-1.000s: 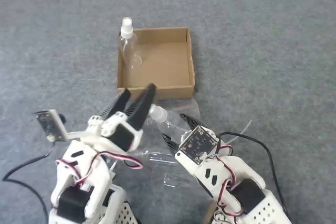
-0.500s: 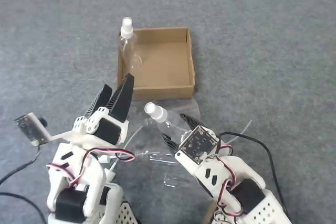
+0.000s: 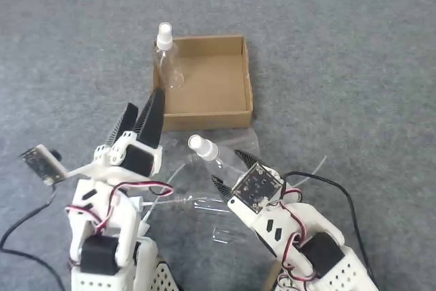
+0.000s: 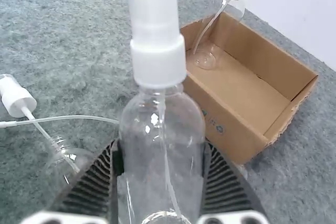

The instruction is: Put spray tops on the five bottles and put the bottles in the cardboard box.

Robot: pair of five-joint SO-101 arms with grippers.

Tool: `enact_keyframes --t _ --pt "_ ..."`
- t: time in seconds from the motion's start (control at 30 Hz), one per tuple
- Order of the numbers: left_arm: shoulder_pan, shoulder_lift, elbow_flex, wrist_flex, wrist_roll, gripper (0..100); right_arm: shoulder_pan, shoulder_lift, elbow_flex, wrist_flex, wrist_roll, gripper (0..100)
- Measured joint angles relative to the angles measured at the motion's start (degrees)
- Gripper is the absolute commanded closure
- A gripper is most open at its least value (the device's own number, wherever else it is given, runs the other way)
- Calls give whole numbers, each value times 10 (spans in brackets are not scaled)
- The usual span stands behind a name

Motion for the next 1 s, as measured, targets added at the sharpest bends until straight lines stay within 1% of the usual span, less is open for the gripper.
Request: enact_keyframes --t 0.1,0.2,0.57,0.67,0.77,1.0 --pt "1 0 15 -26 1 754 0 0 -2 0 0 992" --pt "1 0 20 -34 1 754 0 0 -2 0 0 992" --pt "59 0 21 -36 23 754 0 0 -4 -3 -4 992" --pt "79 0 32 -36 23 754 -15 0 -4 -4 -4 992" --pt "85 0 32 -36 23 754 -25 0 -4 -5 -5 992" --pt "93 0 32 -36 18 754 -22 0 -4 -5 -5 992"
